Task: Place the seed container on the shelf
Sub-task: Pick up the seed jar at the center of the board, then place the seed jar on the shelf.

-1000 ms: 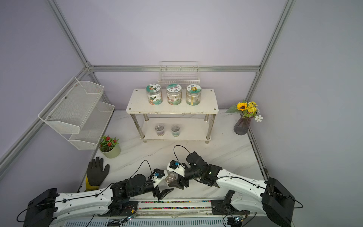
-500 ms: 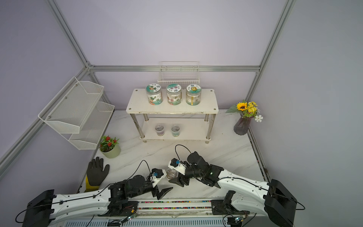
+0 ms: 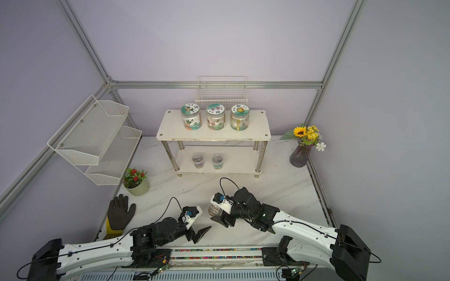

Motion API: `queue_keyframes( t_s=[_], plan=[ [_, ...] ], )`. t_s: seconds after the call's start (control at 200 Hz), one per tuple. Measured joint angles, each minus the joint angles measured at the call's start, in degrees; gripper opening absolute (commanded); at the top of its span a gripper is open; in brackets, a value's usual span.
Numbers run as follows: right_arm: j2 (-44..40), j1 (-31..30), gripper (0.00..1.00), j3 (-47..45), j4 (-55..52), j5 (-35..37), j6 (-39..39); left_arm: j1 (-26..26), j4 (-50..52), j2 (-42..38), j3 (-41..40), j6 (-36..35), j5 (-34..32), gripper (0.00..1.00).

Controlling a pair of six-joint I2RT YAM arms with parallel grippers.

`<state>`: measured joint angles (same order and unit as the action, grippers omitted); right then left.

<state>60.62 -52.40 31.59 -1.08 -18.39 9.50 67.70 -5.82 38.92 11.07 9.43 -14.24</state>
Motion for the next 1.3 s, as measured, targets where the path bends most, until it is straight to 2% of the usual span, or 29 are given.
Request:
queue_keyframes(
  t_s=[0.555, 0.87, 1.3],
  plan=[
    [0.04, 3.21, 0.63, 1.62, -0.11, 7.96, -3.54, 0.15, 11.54, -16.33, -0.04, 4.13, -22.14, 1.00],
    [1.33, 4.81, 0.63, 3.13, -0.02, 12.46, -6.01, 0.26, 17.16, -13.20, 1.51, 5.97, -29.46, 1.00],
    [3.89, 7.58, 0.62, 5.40, 0.74, 18.32, -8.92, 0.24, 18.86, -10.36, 6.73, 6.08, -34.36, 1.00]
  ],
)
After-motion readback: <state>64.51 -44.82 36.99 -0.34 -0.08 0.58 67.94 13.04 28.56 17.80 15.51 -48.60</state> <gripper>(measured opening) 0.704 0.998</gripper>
